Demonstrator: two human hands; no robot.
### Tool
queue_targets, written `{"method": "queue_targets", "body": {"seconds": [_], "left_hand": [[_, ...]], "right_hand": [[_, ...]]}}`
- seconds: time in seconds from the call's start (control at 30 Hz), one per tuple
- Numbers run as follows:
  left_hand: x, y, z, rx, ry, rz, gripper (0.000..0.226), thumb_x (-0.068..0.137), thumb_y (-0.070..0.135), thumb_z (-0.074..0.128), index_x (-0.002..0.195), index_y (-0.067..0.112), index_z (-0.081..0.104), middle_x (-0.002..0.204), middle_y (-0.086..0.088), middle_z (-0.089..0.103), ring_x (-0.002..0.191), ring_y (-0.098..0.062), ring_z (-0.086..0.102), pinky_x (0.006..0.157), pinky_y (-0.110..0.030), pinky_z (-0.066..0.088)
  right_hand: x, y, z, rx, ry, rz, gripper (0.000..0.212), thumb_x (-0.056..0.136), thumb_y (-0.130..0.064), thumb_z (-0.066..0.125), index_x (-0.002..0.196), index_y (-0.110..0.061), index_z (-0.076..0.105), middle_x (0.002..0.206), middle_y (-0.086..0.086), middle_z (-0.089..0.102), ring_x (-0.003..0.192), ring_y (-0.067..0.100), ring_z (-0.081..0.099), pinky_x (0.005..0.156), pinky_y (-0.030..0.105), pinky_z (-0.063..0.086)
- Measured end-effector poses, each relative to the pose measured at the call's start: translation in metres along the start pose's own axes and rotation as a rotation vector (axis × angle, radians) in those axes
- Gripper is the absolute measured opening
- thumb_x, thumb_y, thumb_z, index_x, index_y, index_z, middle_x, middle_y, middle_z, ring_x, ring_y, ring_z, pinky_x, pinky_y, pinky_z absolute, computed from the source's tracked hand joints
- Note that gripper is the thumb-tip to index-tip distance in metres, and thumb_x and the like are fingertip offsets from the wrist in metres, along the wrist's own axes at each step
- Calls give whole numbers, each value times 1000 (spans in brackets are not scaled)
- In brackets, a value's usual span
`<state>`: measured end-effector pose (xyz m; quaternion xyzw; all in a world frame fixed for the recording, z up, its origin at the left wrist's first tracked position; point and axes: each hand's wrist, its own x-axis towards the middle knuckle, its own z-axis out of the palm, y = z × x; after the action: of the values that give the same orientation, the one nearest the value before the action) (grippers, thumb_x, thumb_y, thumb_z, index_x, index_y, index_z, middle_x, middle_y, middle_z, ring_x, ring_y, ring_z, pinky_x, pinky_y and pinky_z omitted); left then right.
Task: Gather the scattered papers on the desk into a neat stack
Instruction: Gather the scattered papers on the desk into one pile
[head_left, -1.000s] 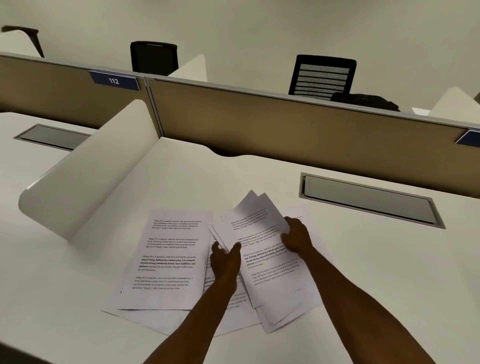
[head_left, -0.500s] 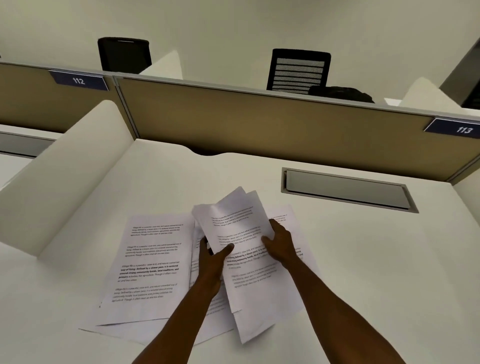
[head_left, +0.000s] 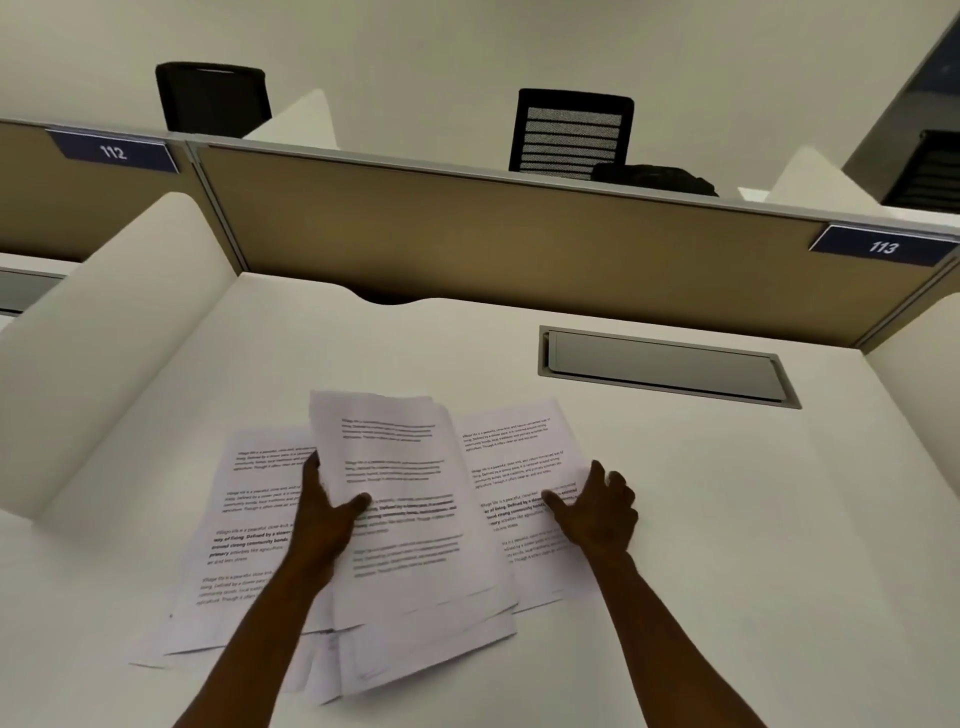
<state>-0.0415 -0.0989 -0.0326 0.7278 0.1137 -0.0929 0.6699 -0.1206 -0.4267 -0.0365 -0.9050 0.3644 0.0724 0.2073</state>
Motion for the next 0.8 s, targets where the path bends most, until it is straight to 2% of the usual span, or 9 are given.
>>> {"method": "queue_targets", "body": {"seconds": [0.1,0.17,0.27,0.37,0.43,0.53,0.6,0.67,0.8], "left_hand": [[3,2,-16,262,4,20,90,83,-2,73,149,34,23,136,-11,58,106,-25,59,81,-36,53],[1,4,-20,419,8,22,92,84,-1,71,151,35,19,133,-13,61,98,-23,58,75,-31,52],[-9,6,-19,640,26,86,101,82,0,68,157,28,7,126,-19,64,87,-24,60,75,-35,53],[-22,-2,-13,886,47,215,111,81,1,65,158,29,-9,127,-18,54,83,-27,61,65,-35,52],[-30,-9,-7,1019,25,248,107,84,5,63,157,31,-10,140,-18,39,97,-30,60,67,-38,56],[-35,-15,-3,1092,15,169,99,87,11,60,158,26,-8,158,-20,14,133,-36,40,97,-47,53],[-37,-17,-3,1102,40,125,97,88,12,60,159,26,-5,162,-20,4,139,-36,33,103,-46,49],[-39,-19,-3,1091,65,127,92,88,12,60,160,24,3,164,-20,-4,143,-36,28,103,-45,49],[-44,-20,-3,994,90,145,72,92,14,57,156,20,26,165,-15,-7,147,-35,20,105,-45,48]], "right_hand": [[-3,12,2,-150,-2,-72,101,79,-70,58,153,-14,19,152,14,34,138,35,33,104,46,40],[-2,14,-2,-123,33,-84,99,81,-66,61,153,-12,20,147,13,41,133,33,40,100,44,43],[4,14,-10,-94,34,-67,100,79,-60,67,153,-10,20,143,15,44,129,34,45,99,44,45],[8,16,-15,-1,21,-3,100,76,-53,76,150,-9,26,140,18,46,127,37,49,102,46,45],[12,19,-16,93,14,30,90,73,-46,81,143,-7,39,133,19,55,123,38,54,101,46,47],[15,23,-19,314,-7,77,70,70,-32,86,128,-7,55,123,16,67,113,36,63,96,46,52],[16,26,-24,521,-35,81,61,69,-21,87,122,-10,60,116,17,70,102,34,67,93,47,54],[15,27,-33,693,-96,37,56,69,-14,87,118,-13,61,111,17,72,96,33,69,91,51,56],[9,19,-60,810,-163,-129,51,73,-4,83,116,-18,59,115,14,69,99,34,69,86,56,58]]}}
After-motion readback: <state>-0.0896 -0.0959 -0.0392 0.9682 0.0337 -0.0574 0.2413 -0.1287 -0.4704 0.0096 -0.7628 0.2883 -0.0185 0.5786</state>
